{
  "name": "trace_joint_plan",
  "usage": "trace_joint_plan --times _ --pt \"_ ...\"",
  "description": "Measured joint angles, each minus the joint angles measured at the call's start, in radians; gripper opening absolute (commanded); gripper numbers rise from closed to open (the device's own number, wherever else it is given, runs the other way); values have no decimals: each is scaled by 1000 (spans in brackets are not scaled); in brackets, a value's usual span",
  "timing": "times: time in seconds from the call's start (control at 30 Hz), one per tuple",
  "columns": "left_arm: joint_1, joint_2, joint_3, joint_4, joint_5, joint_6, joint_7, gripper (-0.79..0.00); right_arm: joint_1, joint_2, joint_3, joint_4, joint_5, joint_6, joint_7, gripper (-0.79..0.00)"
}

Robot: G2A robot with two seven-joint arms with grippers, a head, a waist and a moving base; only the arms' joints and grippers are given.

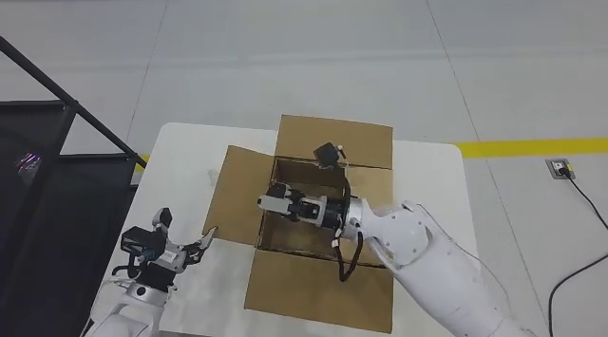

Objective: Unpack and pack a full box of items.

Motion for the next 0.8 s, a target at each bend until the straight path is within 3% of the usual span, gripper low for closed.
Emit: trace_joint_plan --times 0.23,0.4,0.57,0.8 --pt "-49 0 -1 78 -2 -43 -43 0 -208 49 165 -209 -135 30 -63 0" --pt "-49 -1 -8 73 2 -45 -28 0 -201 48 161 -205 -133 30 -62 0" --pt "-11 0 -35 -7 20 -35 -2 0 -209 49 163 -211 -136 19 -67 0" --pt "58 2 -79 -211 72 -15 -6 0 -282 65 234 -281 -239 -72 -94 0"
